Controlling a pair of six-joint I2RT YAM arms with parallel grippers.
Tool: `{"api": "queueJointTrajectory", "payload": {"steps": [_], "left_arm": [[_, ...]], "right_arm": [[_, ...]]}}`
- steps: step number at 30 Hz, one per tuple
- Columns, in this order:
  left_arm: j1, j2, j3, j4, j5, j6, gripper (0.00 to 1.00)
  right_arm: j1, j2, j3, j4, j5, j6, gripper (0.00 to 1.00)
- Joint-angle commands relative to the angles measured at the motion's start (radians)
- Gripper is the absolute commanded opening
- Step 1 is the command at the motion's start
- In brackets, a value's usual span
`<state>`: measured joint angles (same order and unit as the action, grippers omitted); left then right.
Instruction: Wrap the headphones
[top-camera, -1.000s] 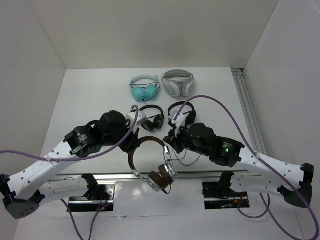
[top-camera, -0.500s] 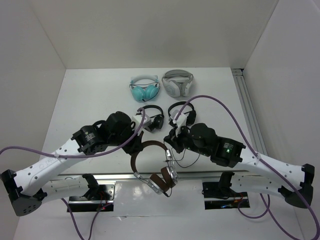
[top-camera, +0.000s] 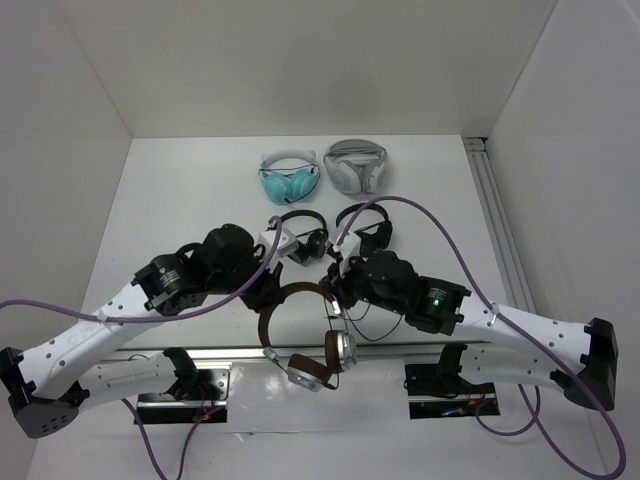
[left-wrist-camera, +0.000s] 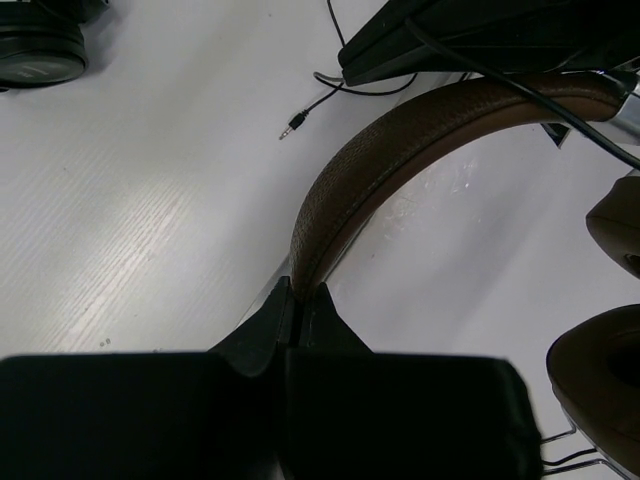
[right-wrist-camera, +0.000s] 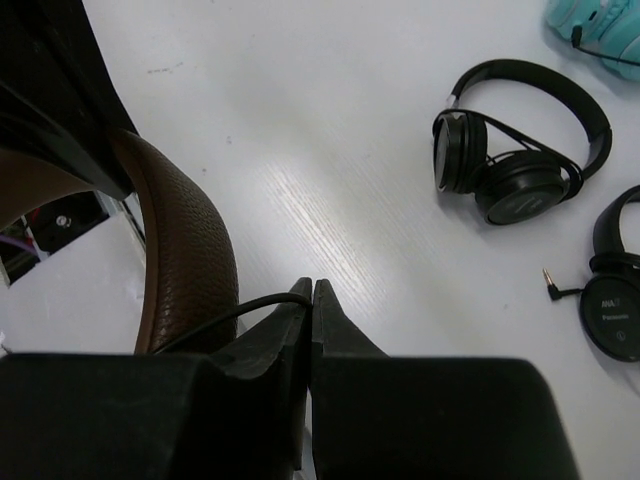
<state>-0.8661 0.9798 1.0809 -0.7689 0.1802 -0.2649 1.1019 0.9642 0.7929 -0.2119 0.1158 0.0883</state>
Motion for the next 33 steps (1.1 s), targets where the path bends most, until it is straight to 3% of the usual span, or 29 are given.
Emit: {"api": "queueJointTrajectory", "payload": {"steps": [1,16,20,21,29,33], "left_arm": [[-0.005,-0.043,0.073,0.086,0.053,-0.042,0.00],[-0.005,-0.072,0.178,0.036,-0.111,-0.115,0.00],[-0.005,-0.063,0.200,0.016,-0.134,-0.125,0.00],[-0.005,-0.062,0.211,0.007,-0.146,-0.134,0.00],[-0.005,-0.044,0.220,0.006,-0.146,-0.163,0.00],[-0.005,-0.044,0.229,0.006,-0.156,-0.174,0.00]], "right_arm": [[0.006,-0.021,-0.043,0.127,0.010,0.017,0.05],[0.024,0.050,-0.222,0.483,-0.073,0.082,0.16],[0.024,0.074,-0.264,0.587,-0.082,0.105,0.27],[0.024,0.074,-0.273,0.636,-0.082,0.105,0.36],[0.024,0.165,-0.333,0.858,-0.070,0.149,0.38],[0.024,0.197,-0.342,0.919,-0.061,0.159,0.51]]}}
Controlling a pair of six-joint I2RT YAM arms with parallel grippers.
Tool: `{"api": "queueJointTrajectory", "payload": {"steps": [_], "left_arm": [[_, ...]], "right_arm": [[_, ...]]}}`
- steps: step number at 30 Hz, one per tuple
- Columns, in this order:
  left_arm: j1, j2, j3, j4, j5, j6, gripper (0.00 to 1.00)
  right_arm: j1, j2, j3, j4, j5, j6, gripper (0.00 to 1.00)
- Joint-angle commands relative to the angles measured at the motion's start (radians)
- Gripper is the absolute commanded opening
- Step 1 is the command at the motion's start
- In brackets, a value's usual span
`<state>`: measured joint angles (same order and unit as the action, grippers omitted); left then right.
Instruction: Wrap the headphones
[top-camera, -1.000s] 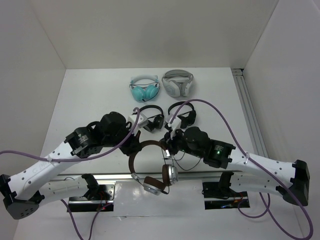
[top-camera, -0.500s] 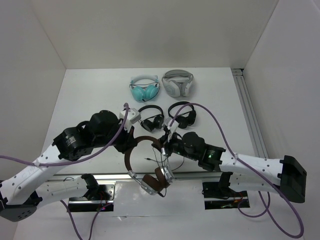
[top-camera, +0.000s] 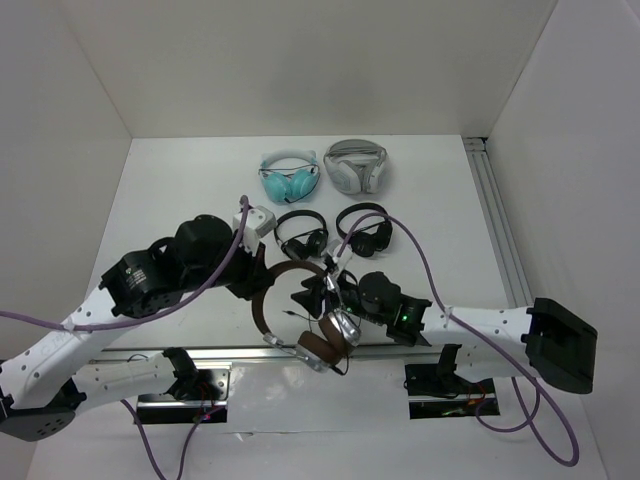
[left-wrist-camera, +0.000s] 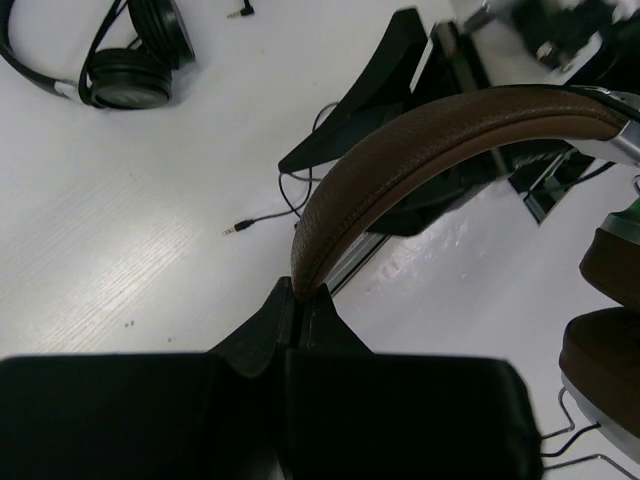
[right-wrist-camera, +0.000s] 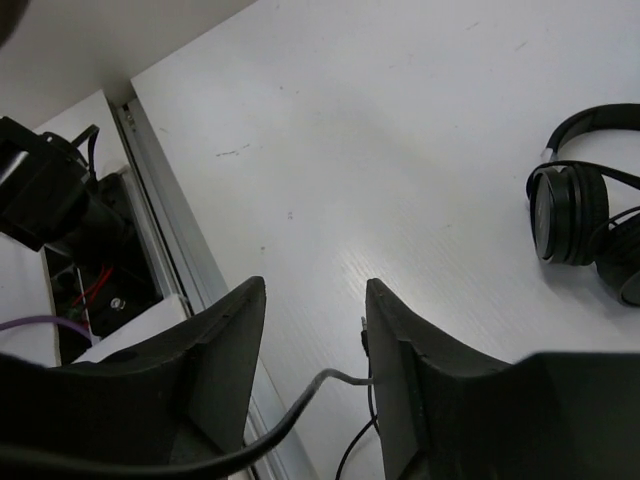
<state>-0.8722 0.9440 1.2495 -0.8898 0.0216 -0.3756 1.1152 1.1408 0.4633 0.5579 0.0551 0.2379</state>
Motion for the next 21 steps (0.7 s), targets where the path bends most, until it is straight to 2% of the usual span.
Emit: {"api": "queueJointTrajectory", "payload": {"steps": [1,7,13,16,21], "left_arm": [[0.001,-0.008,0.060,0.127,0.003,-0.072,0.00],[0.001,-0.008,0.088,0.127,-0.008,-0.083,0.00],[0.001,-0.008,0.155,0.091,-0.090,-0.129,0.00],[0.001,-0.017,0.166,0.081,-0.123,-0.154,0.00],[0.001,-0.027,0.214,0.081,-0.190,-0.212,0.00]], "right_arm": [[0.011,0.020,-0.012,0.149,0.000,0.009,0.53],[0.001,0.086,-0.003,0.194,-0.011,0.018,0.56],[-0.028,0.157,-0.043,0.298,-0.011,0.050,0.56],[-0.049,0.201,-0.078,0.391,-0.023,0.083,0.54],[-0.049,0.281,-0.071,0.421,-0.052,0.092,0.50]]}}
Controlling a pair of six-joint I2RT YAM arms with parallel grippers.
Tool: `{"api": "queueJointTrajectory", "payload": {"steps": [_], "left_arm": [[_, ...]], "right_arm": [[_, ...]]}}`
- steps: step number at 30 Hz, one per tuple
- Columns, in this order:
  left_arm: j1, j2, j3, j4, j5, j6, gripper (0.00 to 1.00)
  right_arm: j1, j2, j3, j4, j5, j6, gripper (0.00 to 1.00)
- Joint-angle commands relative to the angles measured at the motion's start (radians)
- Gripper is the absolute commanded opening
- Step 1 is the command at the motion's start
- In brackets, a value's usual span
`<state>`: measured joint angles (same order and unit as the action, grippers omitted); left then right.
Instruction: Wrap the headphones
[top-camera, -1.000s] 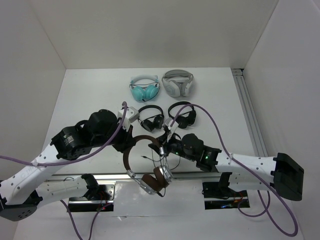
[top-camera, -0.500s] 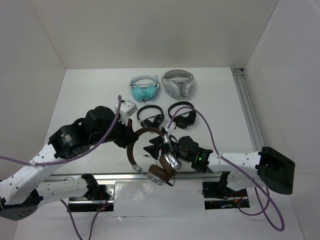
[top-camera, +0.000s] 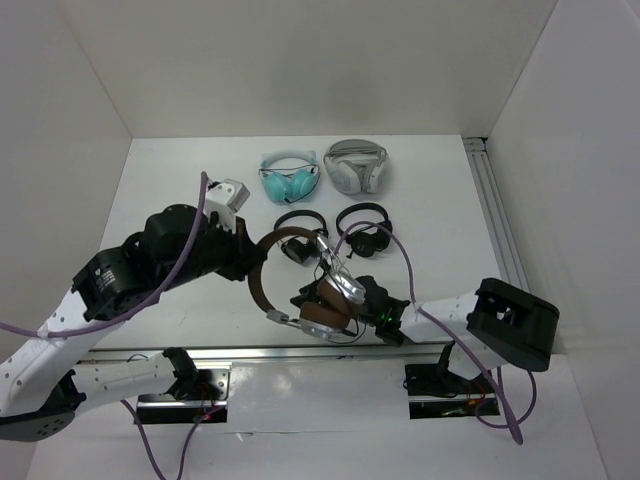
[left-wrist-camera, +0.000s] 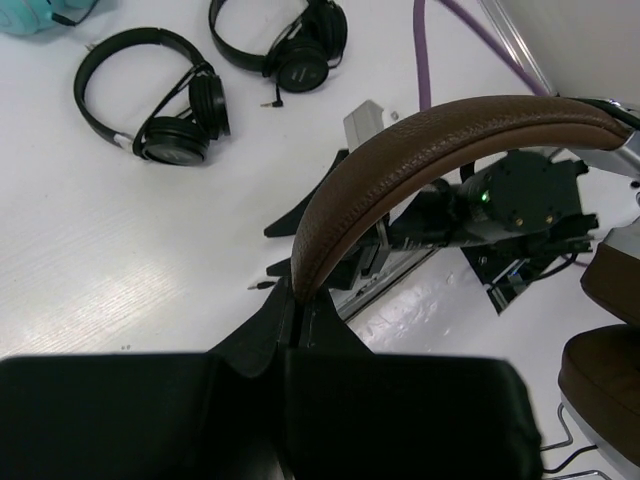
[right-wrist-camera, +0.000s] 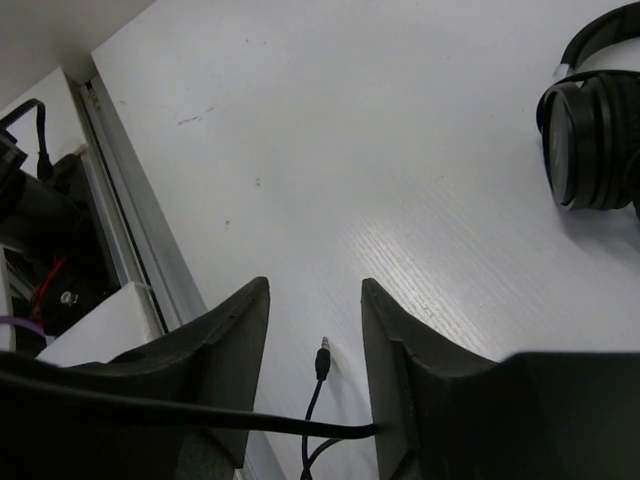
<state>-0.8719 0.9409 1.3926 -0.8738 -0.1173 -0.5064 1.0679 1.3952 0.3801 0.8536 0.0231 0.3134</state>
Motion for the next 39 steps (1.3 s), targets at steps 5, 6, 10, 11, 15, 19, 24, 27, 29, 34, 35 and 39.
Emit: {"api": "queueJointTrajectory", "payload": {"steps": [5,6,10,11,15,19,24,27,29,34,35,39], "left_arm": [[0.001,-0.024,0.127,0.019,-0.188,-0.164,0.00],[0.001,-0.024,0.128,0.004,-0.211,-0.178,0.00],[0.001,-0.043,0.146,-0.021,-0.304,-0.241,0.00],[0.001,-0.044,0.157,-0.031,-0.317,-0.262,0.00],[0.010,-0.044,0.157,-0.040,-0.352,-0.290,0.00],[0.030,-0.044,0.157,-0.051,-0.404,-0.334,0.00],[0.054,-0.019,0.175,-0.074,-0.499,-0.365,0.00],[0.079,0.009,0.186,-0.100,-0.551,-0.374,0.00],[0.102,0.019,0.186,-0.100,-0.574,-0.383,0.00],[0.152,0.019,0.115,-0.091,-0.634,-0.425,0.00],[0.152,0.019,0.105,-0.091,-0.634,-0.425,0.00],[0.172,0.019,0.057,-0.071,-0.648,-0.396,0.00]], "right_arm": [[-0.002,0.086,0.013,0.168,-0.029,0.026,0.33],[0.007,0.087,0.013,0.177,-0.029,0.026,0.28],[0.033,0.096,-0.007,0.186,0.021,0.036,0.16],[0.044,0.096,-0.007,0.196,0.041,0.036,0.14],[0.098,0.096,-0.017,0.206,0.095,0.036,0.04],[0.148,0.105,-0.026,0.206,0.136,0.036,0.00],[0.239,0.114,-0.026,0.191,0.215,0.017,0.00],[0.323,0.101,0.012,0.103,0.314,-0.014,0.00],[0.365,0.073,0.045,0.052,0.380,-0.023,0.00],[0.481,-0.024,0.104,-0.077,0.475,-0.069,0.00],[0.498,-0.036,0.118,-0.103,0.491,-0.086,0.00],[0.584,-0.099,0.195,-0.232,0.595,-0.148,0.00]]}}
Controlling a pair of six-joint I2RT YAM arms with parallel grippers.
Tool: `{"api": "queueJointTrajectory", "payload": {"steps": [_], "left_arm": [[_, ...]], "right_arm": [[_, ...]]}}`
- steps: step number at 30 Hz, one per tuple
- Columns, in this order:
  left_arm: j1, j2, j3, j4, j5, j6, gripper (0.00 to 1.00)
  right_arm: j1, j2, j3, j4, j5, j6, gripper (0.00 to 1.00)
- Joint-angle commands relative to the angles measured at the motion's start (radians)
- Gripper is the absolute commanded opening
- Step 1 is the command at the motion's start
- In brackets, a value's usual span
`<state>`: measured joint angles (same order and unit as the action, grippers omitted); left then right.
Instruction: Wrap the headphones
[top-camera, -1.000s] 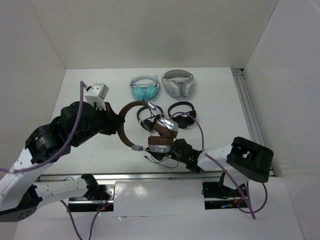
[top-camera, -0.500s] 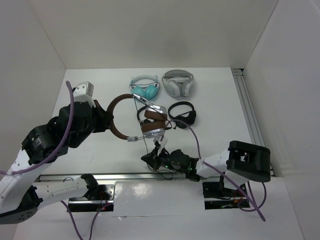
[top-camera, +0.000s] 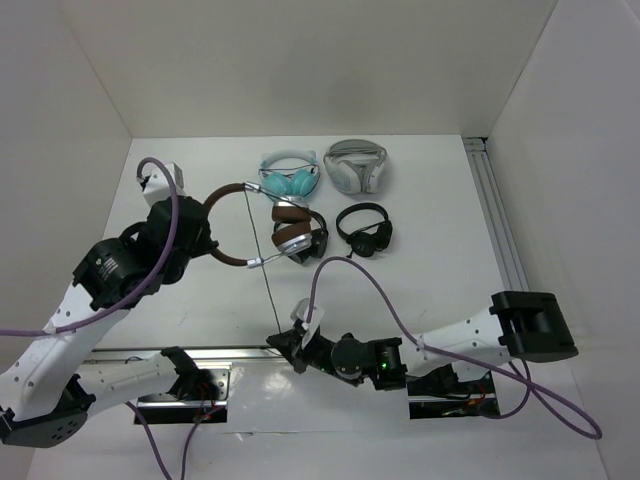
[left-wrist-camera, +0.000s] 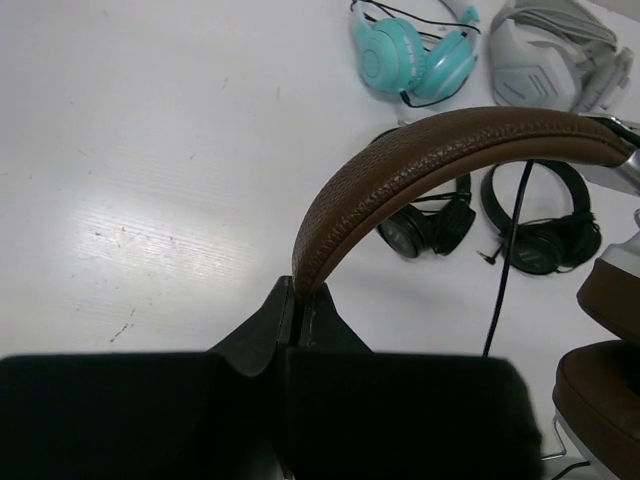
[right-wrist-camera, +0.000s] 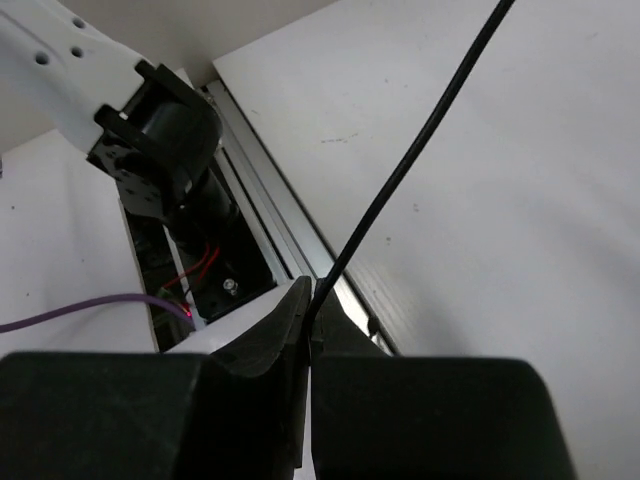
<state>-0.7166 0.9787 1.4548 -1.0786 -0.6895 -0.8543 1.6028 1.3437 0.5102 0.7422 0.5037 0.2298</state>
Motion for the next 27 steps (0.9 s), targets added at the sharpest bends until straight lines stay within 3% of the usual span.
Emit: {"api": "queueJointTrajectory", "payload": {"steps": [1,15,18,27], "left_arm": [[0.026,-0.009,-0.026,0.134,-0.087,-0.048,0.00],[0.098,-0.031,-0.214,0.103,-0.133,-0.060,0.00],[0.136,-0.051,-0.214,0.082,-0.111,-0.080,0.00],[0.246,0.023,-0.073,0.062,0.068,-0.080,0.00]], "right_arm": [[0.081,-0.057,0.095,-0.166,0.152,-0.073,0.00],[0.221,-0.100,0.349,-0.569,0.522,-0.138,0.00],[0.221,-0.109,0.358,-0.596,0.509,-0.148,0.00],[0.230,0.027,0.340,-0.456,0.391,-0.159,0.00]]}}
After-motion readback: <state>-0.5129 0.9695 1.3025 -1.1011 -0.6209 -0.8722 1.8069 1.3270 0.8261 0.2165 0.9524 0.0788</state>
